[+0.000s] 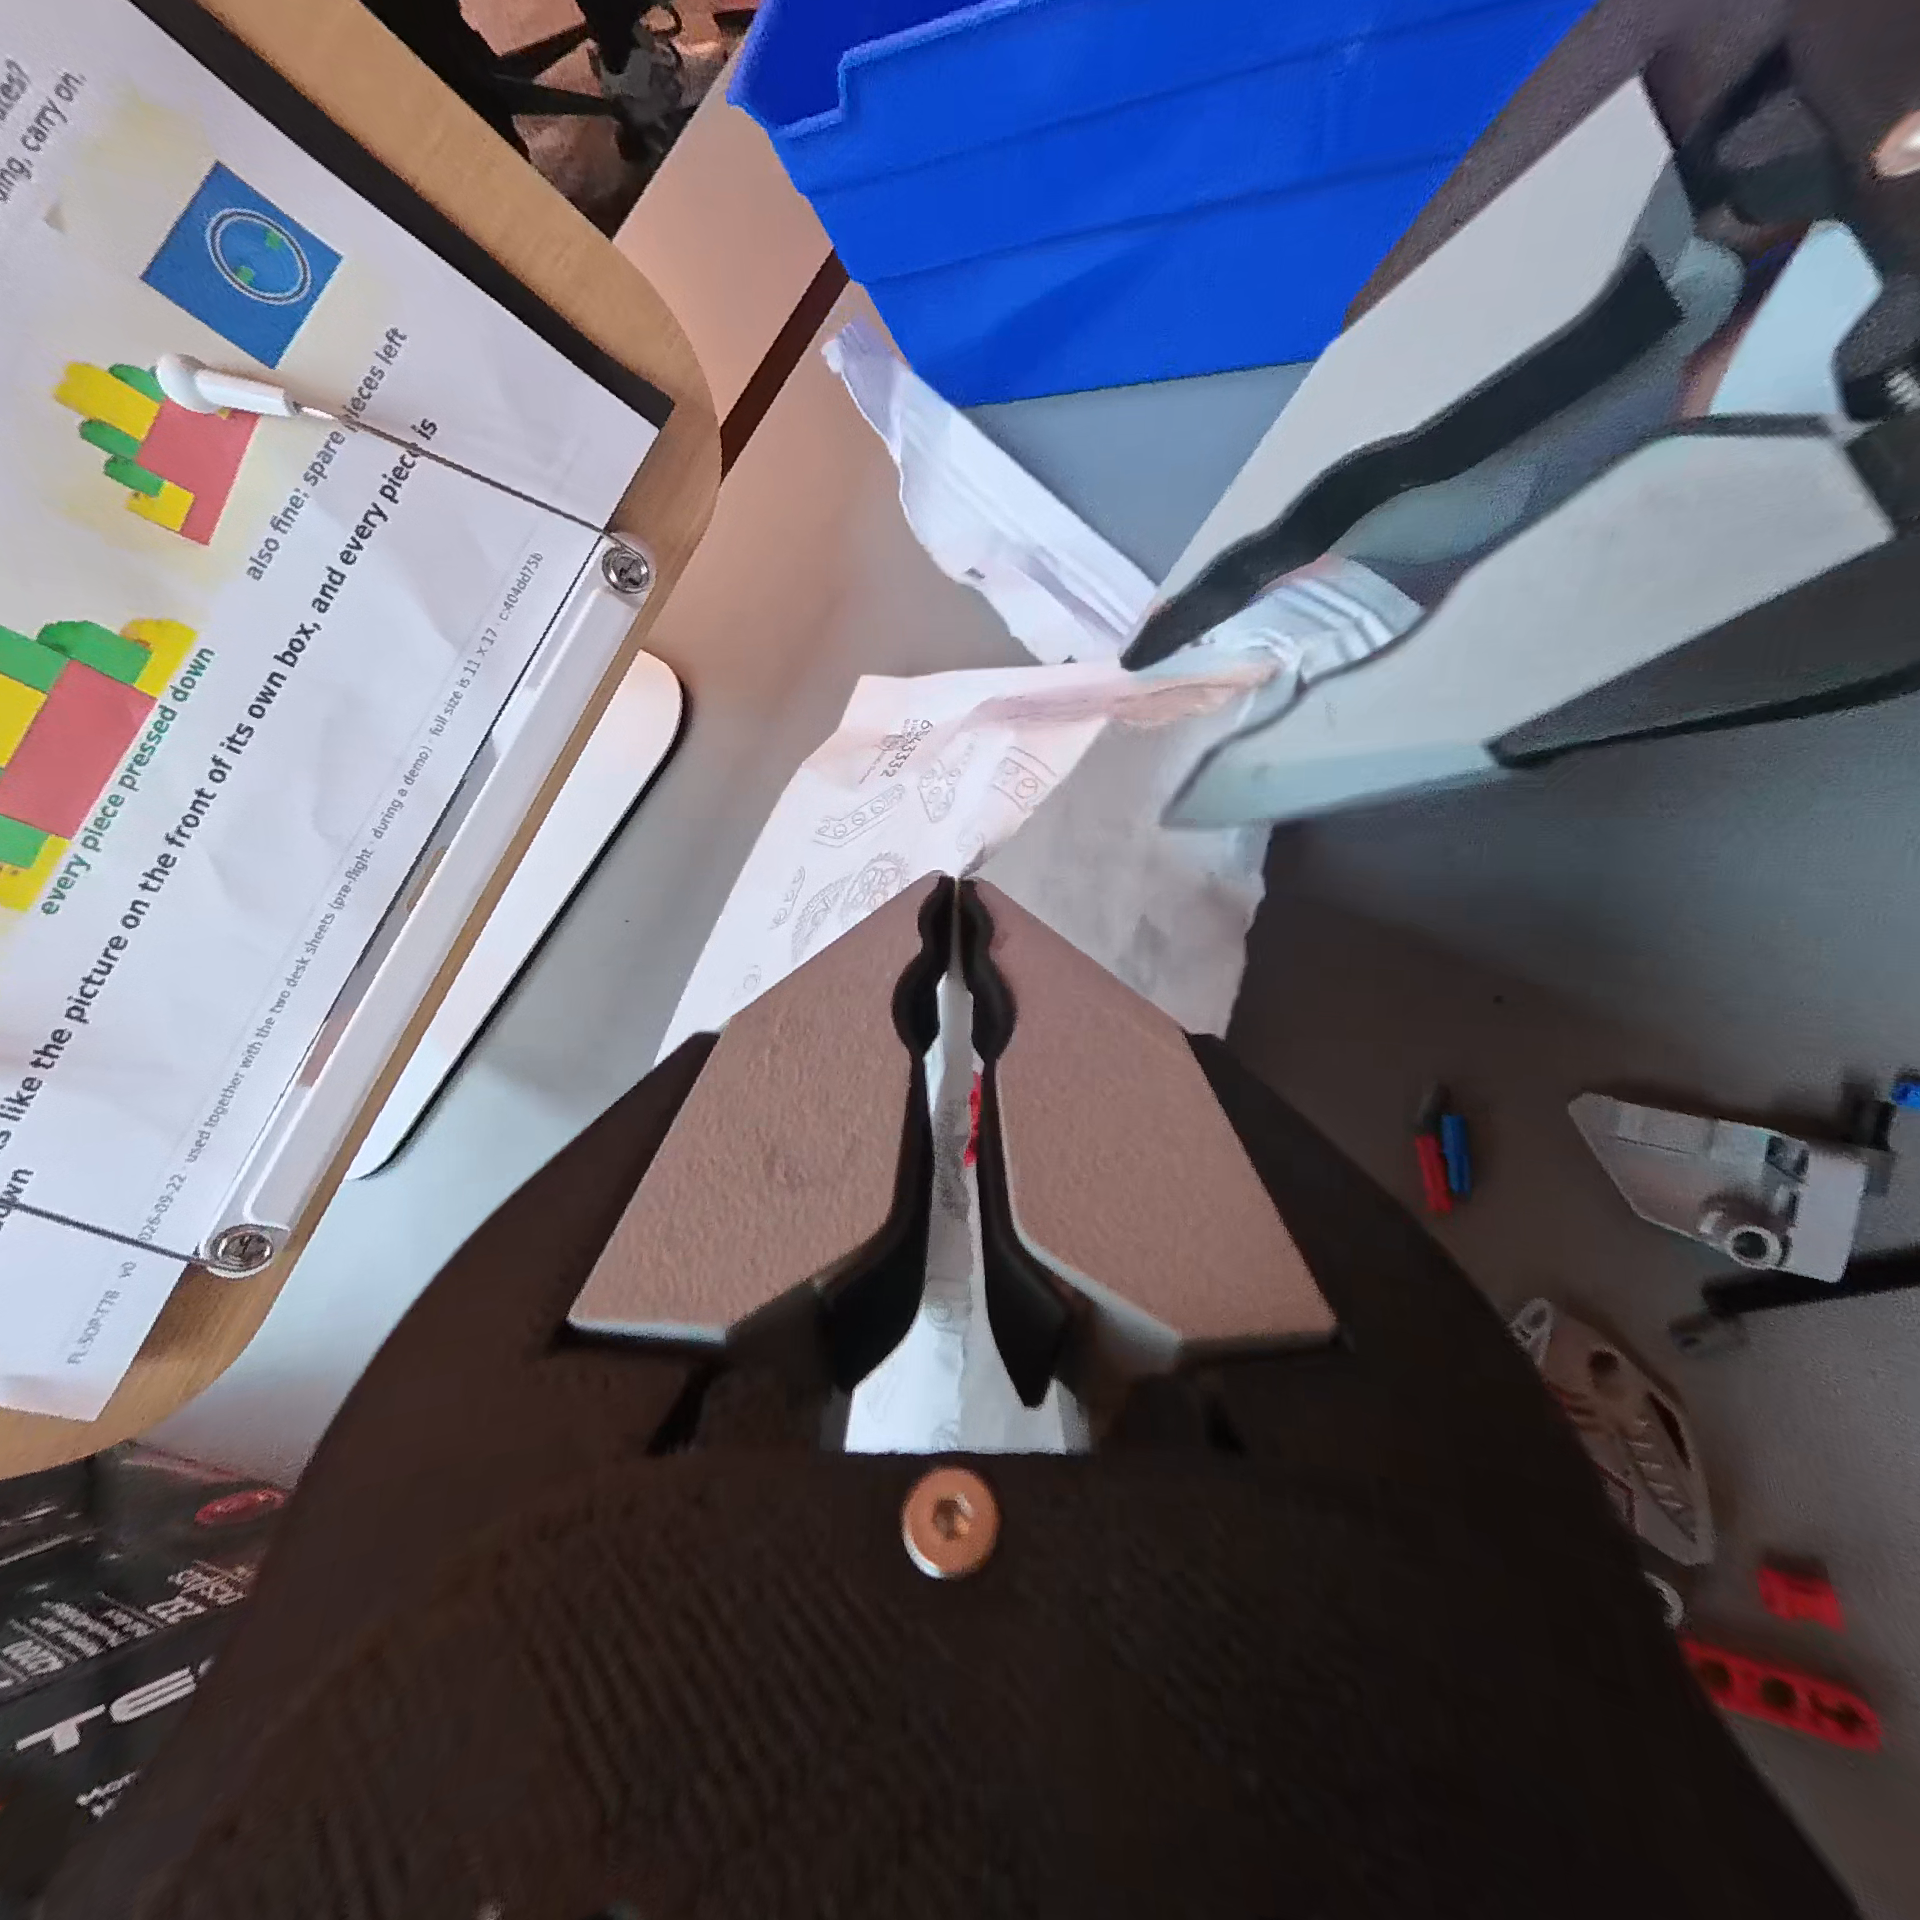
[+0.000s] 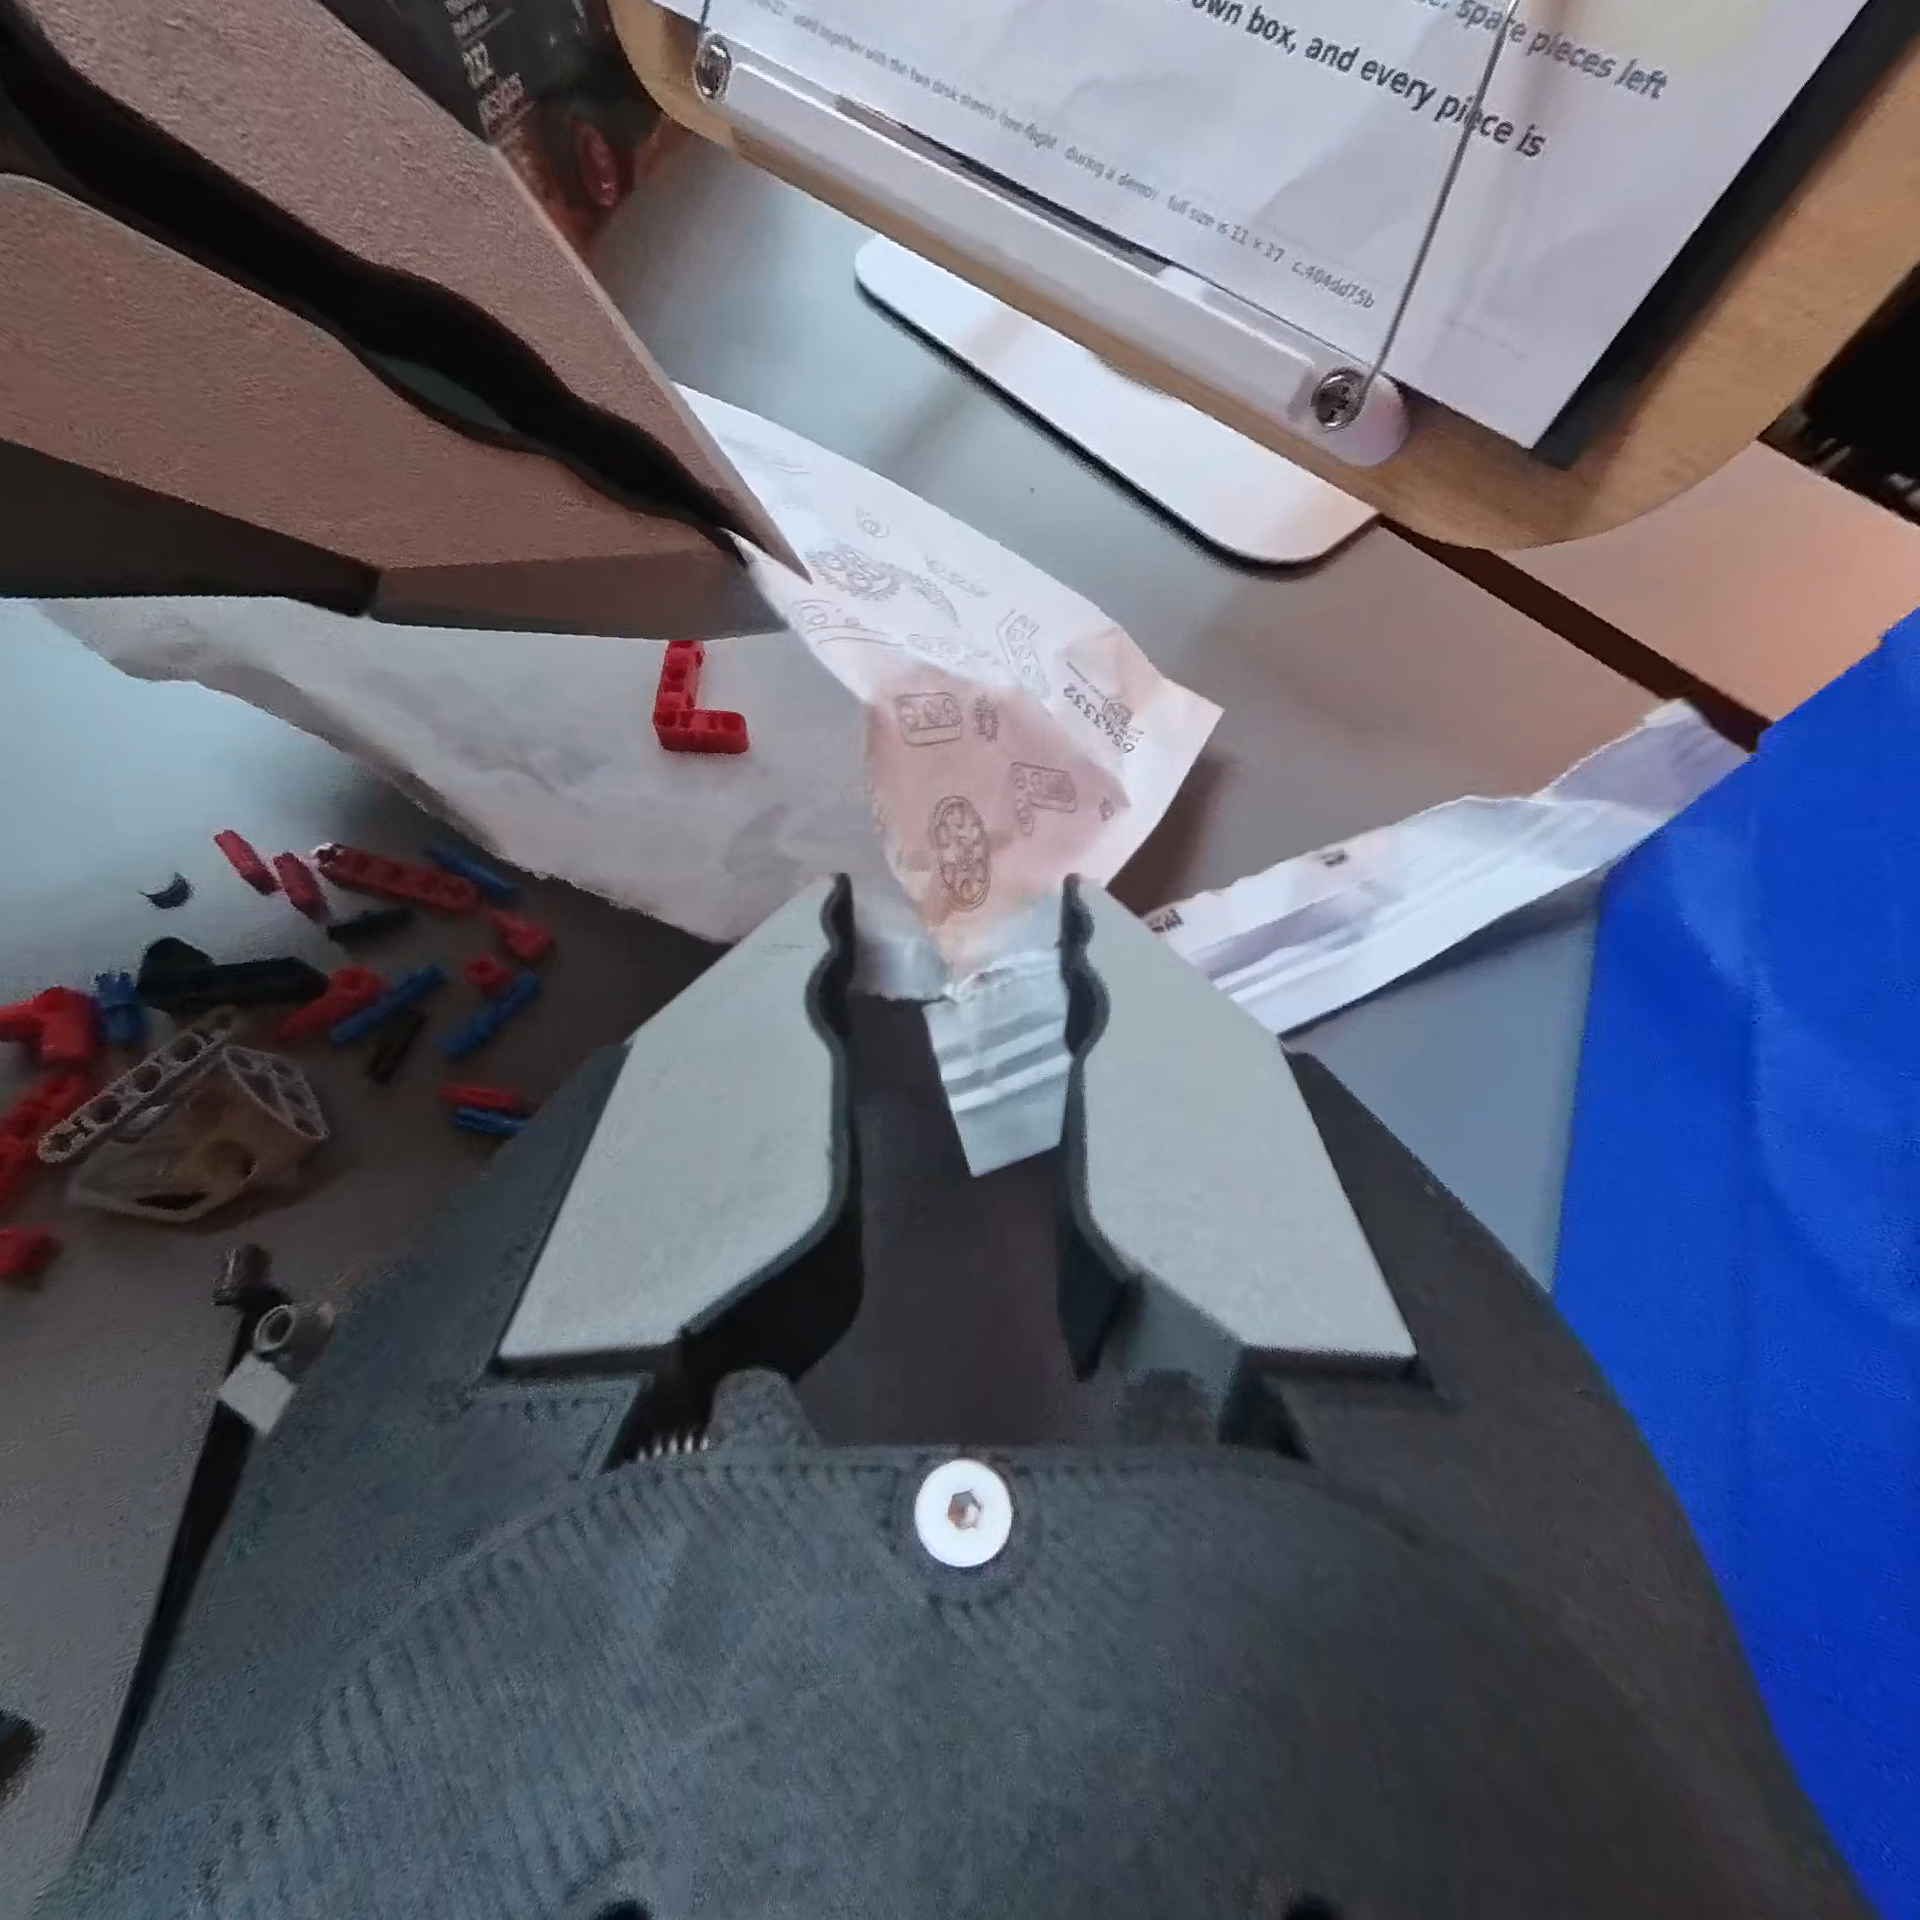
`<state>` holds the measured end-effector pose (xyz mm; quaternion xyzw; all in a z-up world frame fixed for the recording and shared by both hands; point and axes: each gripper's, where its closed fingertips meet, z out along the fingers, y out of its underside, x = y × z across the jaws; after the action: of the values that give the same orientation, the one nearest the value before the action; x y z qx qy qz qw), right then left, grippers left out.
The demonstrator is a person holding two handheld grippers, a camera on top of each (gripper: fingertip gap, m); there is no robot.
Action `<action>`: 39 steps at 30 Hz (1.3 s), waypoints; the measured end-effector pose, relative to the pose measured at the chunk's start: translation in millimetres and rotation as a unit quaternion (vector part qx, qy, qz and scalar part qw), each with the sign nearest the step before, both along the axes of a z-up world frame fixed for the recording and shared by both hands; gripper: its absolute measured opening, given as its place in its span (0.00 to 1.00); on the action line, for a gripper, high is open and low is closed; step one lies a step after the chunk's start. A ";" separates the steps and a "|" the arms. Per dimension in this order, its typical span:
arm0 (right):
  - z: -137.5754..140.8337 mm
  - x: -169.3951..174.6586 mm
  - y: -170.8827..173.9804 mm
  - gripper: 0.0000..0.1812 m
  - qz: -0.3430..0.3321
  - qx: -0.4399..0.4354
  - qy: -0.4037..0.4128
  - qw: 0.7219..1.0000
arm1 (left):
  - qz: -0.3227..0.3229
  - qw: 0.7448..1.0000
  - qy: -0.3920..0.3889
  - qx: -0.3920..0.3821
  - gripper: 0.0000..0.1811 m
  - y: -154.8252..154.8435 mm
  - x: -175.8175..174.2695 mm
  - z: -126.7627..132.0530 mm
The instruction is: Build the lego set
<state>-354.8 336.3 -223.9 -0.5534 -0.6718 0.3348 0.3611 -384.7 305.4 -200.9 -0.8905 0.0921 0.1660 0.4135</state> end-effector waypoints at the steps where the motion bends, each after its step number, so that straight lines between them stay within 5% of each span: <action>1: 0.1 0.3 3.7 0.14 -0.009 0.022 -0.001 1.000 | -0.003 1.000 0.005 0.001 0.00 -0.1 0.6 1.1; 4: -1.0 1.2 3.0 0.05 -0.010 0.031 -0.010 0.999 | -0.002 1.000 0.010 0.000 0.00 -1.3 -1.1 3.1; 11: 5.8 1.7 5.9 0.03 -0.023 0.018 0.003 1.000 | -0.015 0.999 0.018 -0.031 0.05 -12.2 0.0 -3.3; 20: 9.7 3.5 13.2 0.01 -0.043 -0.015 0.009 0.999 | 0.125 0.976 0.138 -0.112 0.12 -91.6 -46.2 -30.5; 25: 6.1 0.9 0.5 0.01 -0.018 -0.019 0.006 1.000 | 0.157 0.982 0.081 -0.071 0.00 -103.7 -47.4 -37.4; 32: 8.5 -3.9 -14.2 0.00 0.010 -0.028 0.021 0.999 | 0.149 0.982 -0.095 0.073 0.00 -81.4 -43.2 -12.2; 39: 1.0 -8.3 -22.2 0.00 0.030 -0.016 0.015 0.999 | 0.136 0.973 -0.136 0.125 0.00 -75.2 -40.2 -6.9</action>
<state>-363.1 314.1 -222.9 -0.5337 -0.6769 0.3645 0.3523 -424.9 230.2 -207.8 -0.8503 -0.1087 0.1084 0.5035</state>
